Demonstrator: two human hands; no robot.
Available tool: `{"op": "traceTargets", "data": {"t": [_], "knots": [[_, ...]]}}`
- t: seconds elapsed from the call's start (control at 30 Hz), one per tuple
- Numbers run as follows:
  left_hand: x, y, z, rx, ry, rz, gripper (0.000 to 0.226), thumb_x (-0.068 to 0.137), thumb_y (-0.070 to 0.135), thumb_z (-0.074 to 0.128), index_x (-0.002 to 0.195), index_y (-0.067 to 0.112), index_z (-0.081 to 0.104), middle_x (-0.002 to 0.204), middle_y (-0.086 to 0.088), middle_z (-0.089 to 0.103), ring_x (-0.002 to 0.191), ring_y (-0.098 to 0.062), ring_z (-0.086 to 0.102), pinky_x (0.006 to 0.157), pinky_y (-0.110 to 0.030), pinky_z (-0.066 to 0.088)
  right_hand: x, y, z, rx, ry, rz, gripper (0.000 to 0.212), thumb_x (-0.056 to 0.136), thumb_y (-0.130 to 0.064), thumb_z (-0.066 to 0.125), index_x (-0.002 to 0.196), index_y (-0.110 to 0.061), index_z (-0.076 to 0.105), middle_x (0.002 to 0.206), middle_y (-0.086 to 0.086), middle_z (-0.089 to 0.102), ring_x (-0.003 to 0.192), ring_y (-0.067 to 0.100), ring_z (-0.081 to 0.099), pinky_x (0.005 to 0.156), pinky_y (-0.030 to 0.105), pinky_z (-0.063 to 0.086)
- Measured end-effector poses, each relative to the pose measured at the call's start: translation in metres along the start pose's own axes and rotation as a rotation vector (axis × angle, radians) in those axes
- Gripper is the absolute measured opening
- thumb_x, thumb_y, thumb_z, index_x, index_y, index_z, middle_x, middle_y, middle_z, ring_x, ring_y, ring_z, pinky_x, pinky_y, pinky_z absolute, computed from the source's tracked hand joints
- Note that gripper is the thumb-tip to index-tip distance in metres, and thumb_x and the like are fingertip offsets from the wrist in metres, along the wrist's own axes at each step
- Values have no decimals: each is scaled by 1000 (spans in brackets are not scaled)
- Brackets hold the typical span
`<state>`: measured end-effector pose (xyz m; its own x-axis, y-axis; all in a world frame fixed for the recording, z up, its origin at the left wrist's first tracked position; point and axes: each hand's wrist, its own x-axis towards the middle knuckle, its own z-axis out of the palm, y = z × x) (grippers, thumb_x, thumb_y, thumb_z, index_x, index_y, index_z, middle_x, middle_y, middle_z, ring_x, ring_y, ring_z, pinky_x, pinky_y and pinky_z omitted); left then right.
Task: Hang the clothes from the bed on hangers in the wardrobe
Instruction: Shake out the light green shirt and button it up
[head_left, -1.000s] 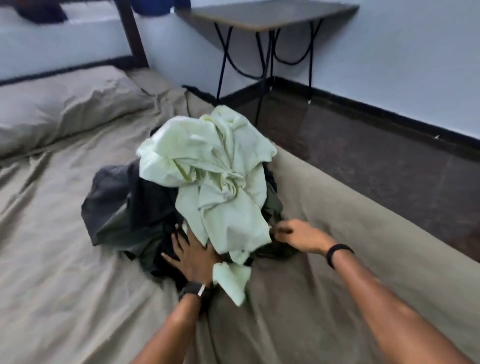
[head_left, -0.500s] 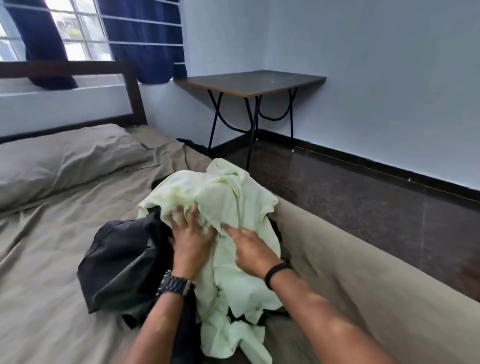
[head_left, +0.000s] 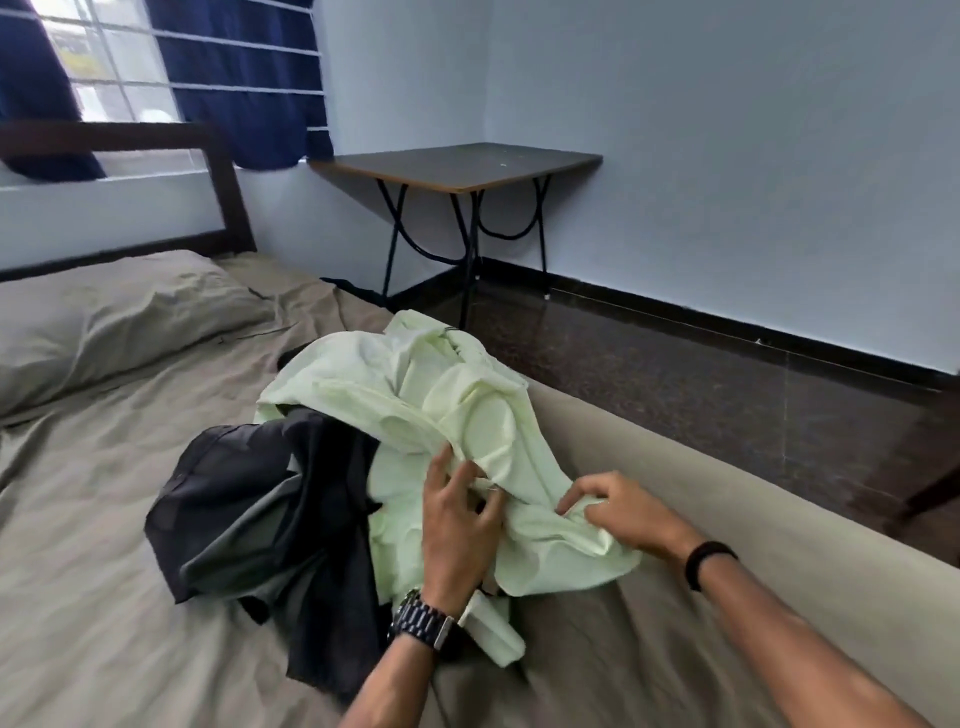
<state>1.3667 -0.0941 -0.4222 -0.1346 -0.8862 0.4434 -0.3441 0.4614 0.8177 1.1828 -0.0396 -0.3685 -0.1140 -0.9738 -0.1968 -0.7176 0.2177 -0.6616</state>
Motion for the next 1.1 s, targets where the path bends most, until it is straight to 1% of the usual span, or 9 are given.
{"op": "traceTargets", "data": {"t": [0.07,0.17,0.27,0.43,0.67,0.77,0.93,1.0,1.1], "knots": [[-15,19,11,-145,-19,-80,9,85,16,66,90,22,63,131,9,44,122,-7,42,102,-20,34,-24,10,-12,72,-19,41,36,82,4,48,82,-26,68,81,7,58,57,7,43,55,21,34],[-30,49,19,-360,10,-161,19,82,20,62,75,37,56,103,18,54,98,-3,52,85,-9,37,-48,14,-20,91,42,38,17,88,-8,53,87,-21,64,77,2,54,69,12,46,61,23,35],[-43,70,22,-513,-29,-253,19,68,32,55,63,15,49,72,4,46,71,-13,44,69,-31,36,-67,5,-23,204,217,25,12,94,-15,49,98,-19,60,72,-9,50,64,5,43,54,13,34],[-64,93,7,-803,-13,-380,32,68,10,50,45,27,35,55,8,29,57,-9,24,57,-30,21,-104,-16,-21,604,285,54,30,100,-28,44,125,-13,51,111,0,57,96,8,55,80,22,44],[-92,116,-11,-986,-48,-592,35,79,-7,40,56,18,31,60,1,27,55,-9,26,54,-24,28,-140,-36,-6,581,239,40,49,94,-50,49,135,-24,45,133,-5,49,116,14,47,83,31,42],[-111,129,-16,-1033,-146,-759,36,77,-2,39,48,18,35,49,5,30,38,-6,26,36,-17,27,-149,-36,1,589,208,88,55,90,-57,52,133,-24,46,132,-7,51,118,14,49,89,37,45],[-160,151,-4,-1116,-492,-909,15,63,0,45,51,9,48,46,-4,42,32,-14,40,32,-17,32,-149,-27,10,752,155,63,45,89,-24,67,127,-12,46,120,9,63,108,26,63,94,41,52],[-177,160,7,-1117,-642,-888,9,50,1,50,56,6,55,52,-7,49,40,-17,48,39,-21,40,-153,-19,7,668,161,52,39,88,-1,60,125,-8,51,118,12,64,104,26,63,88,37,52],[-179,160,20,-1066,-829,-785,19,59,11,61,75,4,69,74,-11,64,63,-20,62,59,-29,50,-164,2,-6,636,210,37,35,84,12,47,110,-5,63,106,15,69,89,24,65,76,32,53]]}}
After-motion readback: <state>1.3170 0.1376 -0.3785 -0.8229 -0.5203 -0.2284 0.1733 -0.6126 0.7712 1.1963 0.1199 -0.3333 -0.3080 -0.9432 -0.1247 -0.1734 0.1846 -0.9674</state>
